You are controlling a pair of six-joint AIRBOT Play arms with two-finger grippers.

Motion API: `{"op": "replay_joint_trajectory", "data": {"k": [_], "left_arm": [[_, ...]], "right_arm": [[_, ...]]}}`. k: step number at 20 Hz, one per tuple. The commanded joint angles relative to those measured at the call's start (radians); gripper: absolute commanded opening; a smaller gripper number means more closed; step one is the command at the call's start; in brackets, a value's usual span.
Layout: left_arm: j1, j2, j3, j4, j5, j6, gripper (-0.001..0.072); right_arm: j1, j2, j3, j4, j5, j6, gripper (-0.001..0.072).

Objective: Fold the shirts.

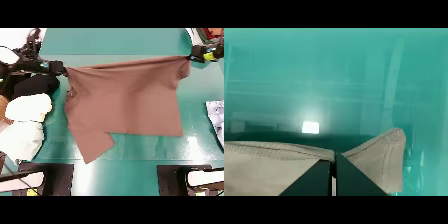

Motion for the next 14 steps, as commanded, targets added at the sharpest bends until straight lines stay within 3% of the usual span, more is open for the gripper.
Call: {"op": "replay_joint_trajectory", "data": {"k": [1,4,5,7,8,9,12,14], "left_arm": [[0.0,-0.174,0.04,-0.09,0.204,0.025,0.0025],[0.0,-0.234,0.064,-0.092,0.258,0.021,0.0025],[0.0,-0.243,0.064,-0.092,0.255,0.021,0.0027],[0.001,-0.244,0.064,-0.092,0.256,0.021,0.0056],[0.005,-0.241,0.071,-0.092,0.248,0.02,0.0309],[0.014,-0.24,0.087,-0.089,0.212,0.016,0.051],[0.077,-0.237,0.17,-0.079,-0.026,0.011,0.0518],[0.141,-0.208,0.182,-0.061,-0.191,0.009,0.0415]], "right_arm": [[0.032,-0.114,-0.006,0.009,-0.124,0.009,0.0017],[0.061,-0.163,-0.006,0.014,-0.153,0.013,0.0021],[0.063,-0.175,-0.006,0.038,-0.161,0.013,0.0066],[0.061,-0.192,-0.006,0.109,-0.179,0.013,0.0405],[0.053,-0.19,-0.006,0.13,-0.184,0.014,0.0433],[0.05,-0.18,-0.006,0.16,-0.185,0.014,0.0432],[0.016,-0.114,-0.006,0.155,-0.114,0.003,0.043],[-0.006,-0.058,-0.01,0.155,0.0,-0.053,0.0428]]}}
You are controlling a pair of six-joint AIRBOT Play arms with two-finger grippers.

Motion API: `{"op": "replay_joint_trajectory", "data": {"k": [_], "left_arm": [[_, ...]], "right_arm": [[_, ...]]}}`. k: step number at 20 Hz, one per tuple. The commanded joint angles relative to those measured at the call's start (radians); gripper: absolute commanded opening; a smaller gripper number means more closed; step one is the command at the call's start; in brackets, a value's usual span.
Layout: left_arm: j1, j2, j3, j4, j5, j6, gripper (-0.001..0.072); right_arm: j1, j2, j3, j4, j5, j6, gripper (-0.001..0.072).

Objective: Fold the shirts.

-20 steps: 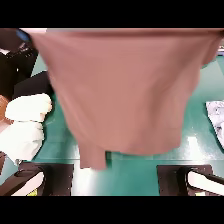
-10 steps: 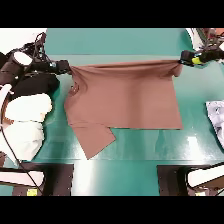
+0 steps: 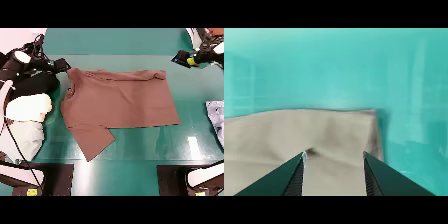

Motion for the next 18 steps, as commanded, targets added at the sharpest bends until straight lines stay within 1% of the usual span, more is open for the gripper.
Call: {"op": "replay_joint_trajectory", "data": {"k": [1,2,3,5,9,12,13,14,16,18], "left_arm": [[0.091,0.04,0.024,0.044,-0.28,-0.015,0.0406],[0.115,0.075,-0.012,0.085,-0.327,-0.04,0.0368],[0.131,0.122,-0.074,0.125,-0.347,-0.051,0.0369],[0.137,0.228,-0.235,0.175,-0.345,-0.056,0.0368],[0.134,0.454,-0.625,0.171,-0.323,-0.054,0.037],[0.134,0.549,-0.83,0.132,-0.302,-0.044,0.0378],[0.134,0.561,-0.878,0.103,-0.294,-0.023,0.0559],[0.134,0.562,-0.91,0.08,-0.286,-0.019,0.0613],[0.134,0.562,-0.951,0.049,-0.241,-0.018,0.0613],[0.134,0.562,-0.968,0.014,-0.185,0.002,0.0613]], "right_arm": [[-0.038,0.09,-0.025,0.015,0.157,-0.07,0.0428],[-0.049,0.134,-0.067,0.015,0.187,-0.086,0.0428],[-0.058,0.18,-0.123,0.015,0.204,-0.093,0.0428],[-0.079,0.274,-0.256,0.017,0.217,-0.093,0.0428],[-0.082,0.428,-0.48,0.017,0.208,-0.093,0.0428],[-0.082,0.495,-0.568,0.018,0.204,-0.093,0.0428],[-0.082,0.511,-0.586,0.019,0.204,-0.093,0.0428],[-0.082,0.524,-0.599,0.021,0.205,-0.093,0.0428],[-0.082,0.548,-0.617,0.023,0.208,-0.093,0.0428],[-0.082,0.566,-0.619,0.023,0.208,-0.093,0.0428]]}}
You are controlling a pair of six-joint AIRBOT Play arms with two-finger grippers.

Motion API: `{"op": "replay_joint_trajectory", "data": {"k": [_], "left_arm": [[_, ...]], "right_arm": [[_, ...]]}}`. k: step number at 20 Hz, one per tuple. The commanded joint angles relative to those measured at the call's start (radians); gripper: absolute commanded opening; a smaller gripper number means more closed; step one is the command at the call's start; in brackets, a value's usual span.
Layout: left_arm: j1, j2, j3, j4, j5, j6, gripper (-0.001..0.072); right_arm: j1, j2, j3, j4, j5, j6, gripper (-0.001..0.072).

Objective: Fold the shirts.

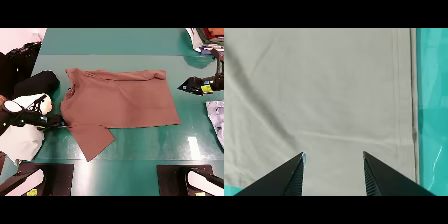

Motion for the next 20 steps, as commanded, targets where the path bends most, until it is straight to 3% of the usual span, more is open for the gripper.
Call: {"op": "replay_joint_trajectory", "data": {"k": [1,4,7,8,9,11,15,20], "left_arm": [[0.0,0.016,-0.069,-0.089,0.081,0.031,0.0613],[-0.015,0.016,-0.068,-0.165,0.11,0.055,0.0613],[-0.132,0.016,-0.068,-0.164,0.174,0.054,0.061],[-0.164,0.016,-0.068,-0.164,0.193,0.05,0.0498],[-0.182,0.016,-0.066,-0.164,0.201,0.045,0.0317],[-0.186,0.016,-0.047,-0.163,0.18,0.039,0.0041],[-0.186,0.023,0.069,-0.111,0.086,0.04,0.0025],[-0.186,0.023,0.135,-0.115,0.069,0.04,0.0025]], "right_arm": [[0.0,0.045,-0.027,0.003,0.002,0.0,0.0428],[0.0,0.069,-0.027,0.003,0.003,0.0,0.0428],[0.0,0.07,-0.027,0.002,0.013,0.001,0.0428],[0.0,0.07,-0.027,0.002,0.022,0.001,0.0428],[0.0,0.07,-0.027,-0.006,0.036,0.001,0.0428],[-0.02,0.07,-0.028,-0.034,0.086,0.001,0.0428],[-0.122,0.07,-0.053,-0.185,0.21,0.004,0.0428],[-0.334,0.058,-0.315,-0.168,0.187,0.004,0.0477]]}}
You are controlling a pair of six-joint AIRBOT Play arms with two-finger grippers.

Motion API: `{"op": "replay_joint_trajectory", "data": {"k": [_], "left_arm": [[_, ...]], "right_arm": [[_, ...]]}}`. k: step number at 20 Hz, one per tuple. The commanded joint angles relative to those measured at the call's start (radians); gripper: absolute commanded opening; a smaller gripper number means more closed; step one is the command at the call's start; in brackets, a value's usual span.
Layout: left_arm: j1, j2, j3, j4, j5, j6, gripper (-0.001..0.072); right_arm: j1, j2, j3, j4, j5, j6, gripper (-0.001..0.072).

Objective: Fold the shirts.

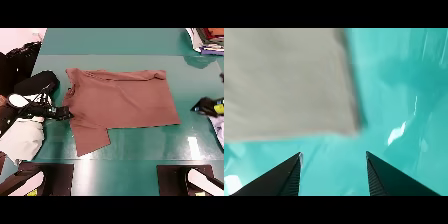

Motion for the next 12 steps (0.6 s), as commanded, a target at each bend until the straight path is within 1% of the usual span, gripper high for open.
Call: {"op": "replay_joint_trajectory", "data": {"k": [1,3,7,10,11,12], "left_arm": [[-0.002,0.0,0.032,0.004,-0.011,-0.001,0.0025],[-0.002,0.0,0.032,0.003,0.0,-0.001,0.0025],[-0.002,0.0,0.032,0.003,0.008,-0.002,0.0025],[-0.002,0.0,0.032,0.003,0.008,-0.001,0.0025],[-0.002,0.0,0.032,0.003,0.008,-0.001,0.0025],[-0.002,0.0,0.032,0.003,0.008,-0.001,0.0025]], "right_arm": [[-0.132,-0.025,-0.18,0.027,-0.002,-0.002,0.0476],[-0.173,-0.059,-0.269,0.124,-0.05,-0.025,0.044],[-0.141,-0.114,-0.342,0.285,-0.186,-0.052,0.0435],[-0.066,-0.145,-0.312,0.29,-0.235,-0.051,0.0432],[-0.044,-0.158,-0.296,0.289,-0.236,-0.051,0.0415],[-0.024,-0.17,-0.281,0.289,-0.236,-0.052,0.0366]]}}
